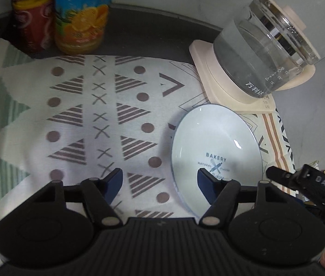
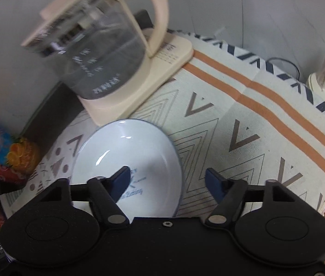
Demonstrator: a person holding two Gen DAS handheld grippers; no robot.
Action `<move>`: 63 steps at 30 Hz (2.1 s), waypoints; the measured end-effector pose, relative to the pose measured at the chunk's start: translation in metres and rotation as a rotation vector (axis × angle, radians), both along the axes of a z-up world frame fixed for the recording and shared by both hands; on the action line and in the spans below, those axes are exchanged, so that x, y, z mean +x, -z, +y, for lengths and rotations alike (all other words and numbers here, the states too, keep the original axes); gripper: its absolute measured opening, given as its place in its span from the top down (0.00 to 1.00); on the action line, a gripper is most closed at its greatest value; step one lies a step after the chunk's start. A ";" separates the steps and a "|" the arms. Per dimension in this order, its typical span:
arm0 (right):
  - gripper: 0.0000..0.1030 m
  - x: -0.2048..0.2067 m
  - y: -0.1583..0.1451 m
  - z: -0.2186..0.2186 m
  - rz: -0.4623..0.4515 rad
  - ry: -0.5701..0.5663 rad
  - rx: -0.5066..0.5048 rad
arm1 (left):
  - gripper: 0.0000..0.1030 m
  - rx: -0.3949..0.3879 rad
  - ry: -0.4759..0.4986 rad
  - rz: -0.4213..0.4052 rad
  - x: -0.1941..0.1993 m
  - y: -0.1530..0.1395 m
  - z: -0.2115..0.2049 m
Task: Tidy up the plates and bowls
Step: 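Move both grippers to the rim of the white 'BAKERY' plate, then close both grippers on the rim of the 'BAKERY' plate, then carry the 'BAKERY' plate and lower it onto the plate stack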
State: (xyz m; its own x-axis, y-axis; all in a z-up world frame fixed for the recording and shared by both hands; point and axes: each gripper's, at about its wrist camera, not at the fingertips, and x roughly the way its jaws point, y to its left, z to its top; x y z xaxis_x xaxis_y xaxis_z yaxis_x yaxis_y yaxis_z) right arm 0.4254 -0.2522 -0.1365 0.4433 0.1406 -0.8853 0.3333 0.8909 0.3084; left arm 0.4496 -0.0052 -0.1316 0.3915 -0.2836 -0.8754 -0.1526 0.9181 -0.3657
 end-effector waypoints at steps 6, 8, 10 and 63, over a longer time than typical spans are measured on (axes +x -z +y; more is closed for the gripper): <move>0.50 0.014 0.019 -0.010 0.072 0.014 0.035 | 0.48 -0.044 0.007 0.031 0.017 0.012 -0.007; 0.54 0.019 0.023 -0.011 0.090 0.005 0.045 | 0.51 -0.053 0.007 0.042 0.021 0.016 -0.010; 0.61 0.023 0.028 -0.011 0.109 0.004 0.056 | 0.58 -0.064 0.007 0.054 0.023 0.022 -0.012; 0.95 0.012 -0.027 0.046 -0.053 -0.224 0.155 | 0.91 -0.065 -0.165 -0.085 -0.034 -0.033 0.035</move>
